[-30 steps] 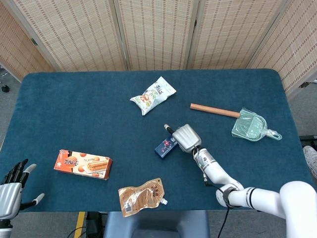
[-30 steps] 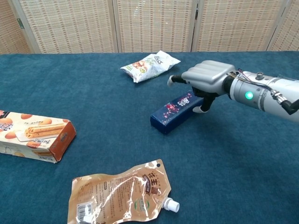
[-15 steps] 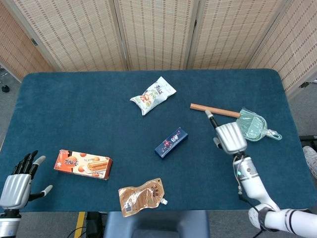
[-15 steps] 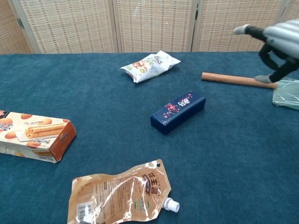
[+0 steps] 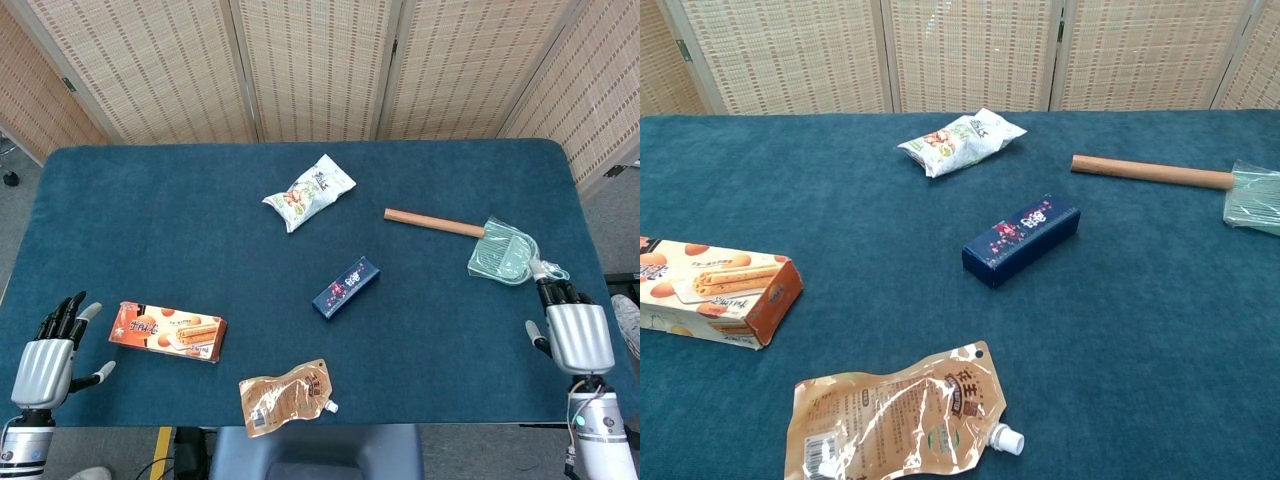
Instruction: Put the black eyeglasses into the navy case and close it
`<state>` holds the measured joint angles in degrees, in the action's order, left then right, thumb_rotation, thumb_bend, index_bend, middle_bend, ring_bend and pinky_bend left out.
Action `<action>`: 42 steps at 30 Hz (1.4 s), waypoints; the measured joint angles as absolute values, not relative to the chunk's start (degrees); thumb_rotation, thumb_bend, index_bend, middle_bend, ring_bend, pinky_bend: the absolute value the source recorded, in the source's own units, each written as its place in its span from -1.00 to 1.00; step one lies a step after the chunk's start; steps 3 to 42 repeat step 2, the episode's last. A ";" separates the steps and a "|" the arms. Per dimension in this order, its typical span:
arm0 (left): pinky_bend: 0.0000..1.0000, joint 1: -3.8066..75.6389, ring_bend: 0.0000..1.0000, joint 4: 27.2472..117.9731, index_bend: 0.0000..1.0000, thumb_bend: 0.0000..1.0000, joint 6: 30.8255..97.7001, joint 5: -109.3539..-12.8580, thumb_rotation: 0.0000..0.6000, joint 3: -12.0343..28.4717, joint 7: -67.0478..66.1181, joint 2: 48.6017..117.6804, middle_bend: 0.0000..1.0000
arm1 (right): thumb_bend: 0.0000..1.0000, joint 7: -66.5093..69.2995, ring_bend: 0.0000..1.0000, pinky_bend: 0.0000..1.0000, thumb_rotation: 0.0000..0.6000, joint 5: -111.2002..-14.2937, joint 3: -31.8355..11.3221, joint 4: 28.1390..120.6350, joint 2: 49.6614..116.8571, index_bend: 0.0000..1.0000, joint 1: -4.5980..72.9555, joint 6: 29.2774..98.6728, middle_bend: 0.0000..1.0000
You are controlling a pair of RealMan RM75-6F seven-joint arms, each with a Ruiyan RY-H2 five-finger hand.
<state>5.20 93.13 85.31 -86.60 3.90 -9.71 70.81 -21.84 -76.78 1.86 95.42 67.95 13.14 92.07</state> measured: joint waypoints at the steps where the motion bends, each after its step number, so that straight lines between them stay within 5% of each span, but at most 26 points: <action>1: -0.65 5.17 -0.92 93.21 -0.66 -0.62 85.47 -86.47 1.00 3.97 -9.70 70.81 -0.89 | -0.44 -21.08 -0.44 -0.07 1.00 -76.89 1.97 95.16 67.92 -0.92 12.34 92.54 -0.32; 42: -0.65 5.14 -0.92 93.30 -0.66 -0.62 85.63 -86.33 1.00 4.06 -9.68 70.83 -0.89 | -0.44 -20.07 -0.44 -0.07 1.00 -77.11 2.07 94.74 67.92 -0.91 11.39 93.07 -0.32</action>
